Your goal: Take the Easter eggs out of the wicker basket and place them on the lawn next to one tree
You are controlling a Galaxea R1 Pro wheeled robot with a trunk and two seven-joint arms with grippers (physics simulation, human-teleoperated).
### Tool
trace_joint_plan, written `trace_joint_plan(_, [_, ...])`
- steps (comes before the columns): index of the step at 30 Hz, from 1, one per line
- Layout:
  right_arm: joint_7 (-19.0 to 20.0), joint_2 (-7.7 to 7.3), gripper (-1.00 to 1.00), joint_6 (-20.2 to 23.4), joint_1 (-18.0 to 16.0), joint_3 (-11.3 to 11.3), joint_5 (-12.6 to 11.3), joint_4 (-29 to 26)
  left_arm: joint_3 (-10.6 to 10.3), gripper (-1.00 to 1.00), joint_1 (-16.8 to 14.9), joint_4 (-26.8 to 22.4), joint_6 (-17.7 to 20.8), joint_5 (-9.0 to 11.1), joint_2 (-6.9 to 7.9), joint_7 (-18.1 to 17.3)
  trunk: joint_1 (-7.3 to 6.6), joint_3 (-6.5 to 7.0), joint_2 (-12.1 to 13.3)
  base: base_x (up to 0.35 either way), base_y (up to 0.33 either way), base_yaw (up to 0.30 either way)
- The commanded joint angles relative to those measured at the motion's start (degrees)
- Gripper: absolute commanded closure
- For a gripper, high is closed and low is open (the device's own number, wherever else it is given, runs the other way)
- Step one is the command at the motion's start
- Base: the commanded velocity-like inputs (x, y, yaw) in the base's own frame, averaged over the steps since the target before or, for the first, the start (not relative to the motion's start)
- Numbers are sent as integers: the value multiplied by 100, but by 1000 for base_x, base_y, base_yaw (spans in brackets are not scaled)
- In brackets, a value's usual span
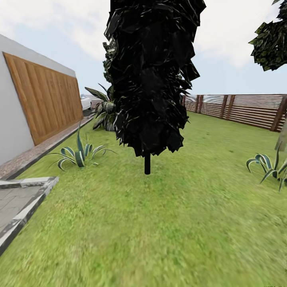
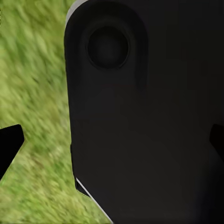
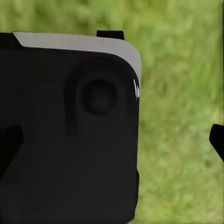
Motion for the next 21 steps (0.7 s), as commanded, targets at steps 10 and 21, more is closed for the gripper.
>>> trace_joint_plan(10, [-4,2,-100,-1,-6,1,4,7,0,-100,5,-14,3,-2,1,-1,3,-24,-2,336,0,-216])
trace_joint_plan(21, [-4,0,-100,-1,-6,1,4,7,0,-100,5,-14,3,1,1,-1,3,-25,-2,336,0,-169])
